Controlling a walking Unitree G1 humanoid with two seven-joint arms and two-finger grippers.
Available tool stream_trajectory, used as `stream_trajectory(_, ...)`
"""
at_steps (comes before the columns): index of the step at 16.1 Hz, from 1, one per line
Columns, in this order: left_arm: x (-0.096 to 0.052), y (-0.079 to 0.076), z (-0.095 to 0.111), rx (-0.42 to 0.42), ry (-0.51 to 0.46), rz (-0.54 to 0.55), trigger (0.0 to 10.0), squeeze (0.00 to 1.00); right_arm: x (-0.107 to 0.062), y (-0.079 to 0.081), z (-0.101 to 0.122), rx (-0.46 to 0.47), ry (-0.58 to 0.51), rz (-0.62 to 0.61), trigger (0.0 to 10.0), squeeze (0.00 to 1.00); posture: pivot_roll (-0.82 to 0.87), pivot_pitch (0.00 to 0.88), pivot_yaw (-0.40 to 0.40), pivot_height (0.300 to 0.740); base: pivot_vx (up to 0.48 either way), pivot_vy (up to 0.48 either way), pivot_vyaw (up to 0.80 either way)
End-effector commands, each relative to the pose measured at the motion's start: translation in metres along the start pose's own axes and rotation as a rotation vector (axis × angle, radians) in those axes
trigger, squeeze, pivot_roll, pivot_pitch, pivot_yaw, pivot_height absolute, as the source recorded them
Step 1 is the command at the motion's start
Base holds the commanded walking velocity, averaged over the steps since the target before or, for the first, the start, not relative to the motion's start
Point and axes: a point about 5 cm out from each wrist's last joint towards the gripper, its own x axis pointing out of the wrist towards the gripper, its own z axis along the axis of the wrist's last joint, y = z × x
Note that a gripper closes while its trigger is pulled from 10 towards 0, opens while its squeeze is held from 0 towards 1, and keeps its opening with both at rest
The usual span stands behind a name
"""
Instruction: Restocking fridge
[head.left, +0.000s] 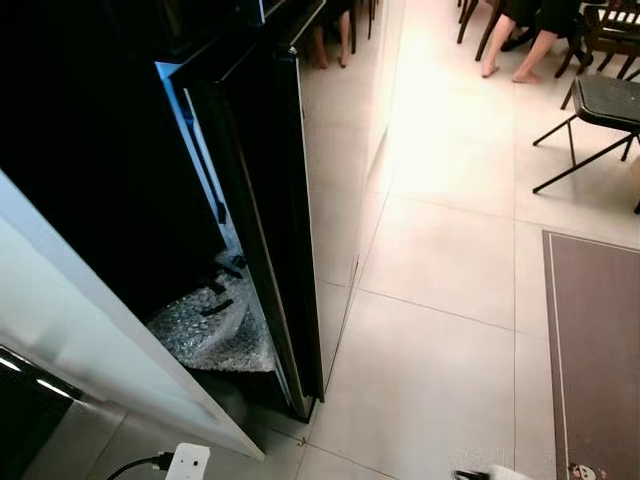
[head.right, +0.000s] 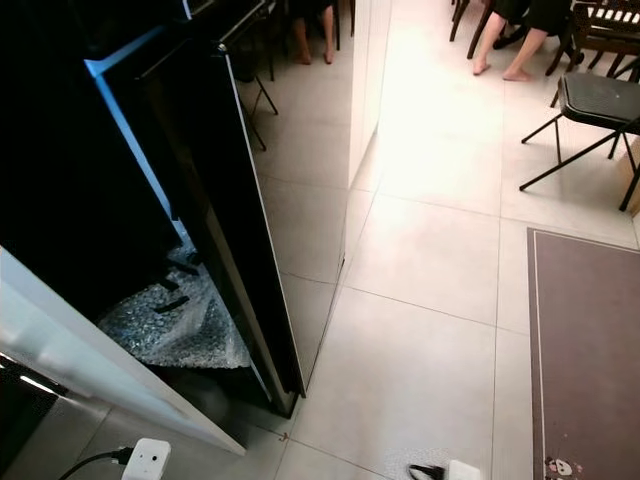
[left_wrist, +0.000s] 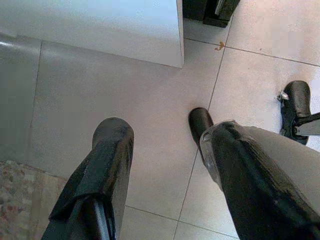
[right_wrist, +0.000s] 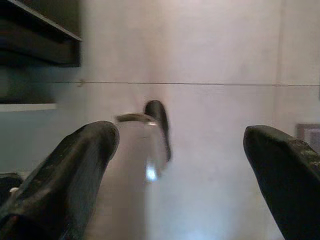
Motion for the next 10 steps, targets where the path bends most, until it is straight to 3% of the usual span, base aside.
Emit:
stream_trajectory(1,-0.003,0.003,-0.011,0.012,0.047,-0.003,10.0,0.0,0.0,-0.002,-0.002,-0.007,0.004,-0.013,10.0,0.0,-0.04,0.13,0.039,0.74,0.0,0.0,0.0)
stream_trajectory(3,-0.002,0.001,-0.01,0.051,0.042,-0.011,10.0,0.0,0.0,-0.005,0.0,-0.024,0.009,-0.034,10.0,0.0,-0.03,0.125,0.035,0.74,0.0,0.0,0.0)
stream_trajectory(10,-0.003,-0.001,-0.013,0.034,0.051,-0.02,10.0,0.0,-0.001,-0.012,-0.003,-0.041,0.033,-0.061,10.0,0.0,-0.04,0.096,0.037,0.74,0.0,-0.48,0.0)
